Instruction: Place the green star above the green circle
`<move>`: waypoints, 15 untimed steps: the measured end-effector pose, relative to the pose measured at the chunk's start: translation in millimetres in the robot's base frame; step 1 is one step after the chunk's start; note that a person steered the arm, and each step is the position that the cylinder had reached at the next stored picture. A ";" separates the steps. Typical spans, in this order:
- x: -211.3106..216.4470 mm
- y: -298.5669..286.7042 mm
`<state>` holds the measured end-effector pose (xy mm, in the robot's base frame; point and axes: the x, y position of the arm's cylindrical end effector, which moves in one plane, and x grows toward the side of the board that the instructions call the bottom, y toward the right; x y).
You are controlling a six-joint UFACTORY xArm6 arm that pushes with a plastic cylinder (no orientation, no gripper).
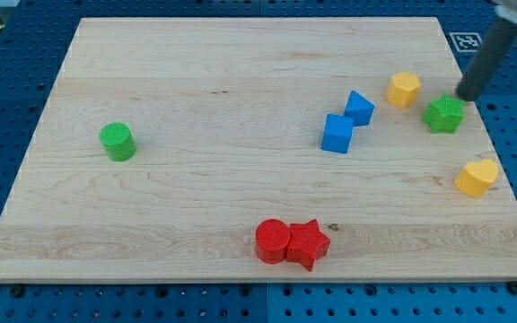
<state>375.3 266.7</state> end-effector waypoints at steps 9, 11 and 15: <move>37.6 -10.4; 43.7 -62.4; 103.4 -115.2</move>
<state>478.7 151.5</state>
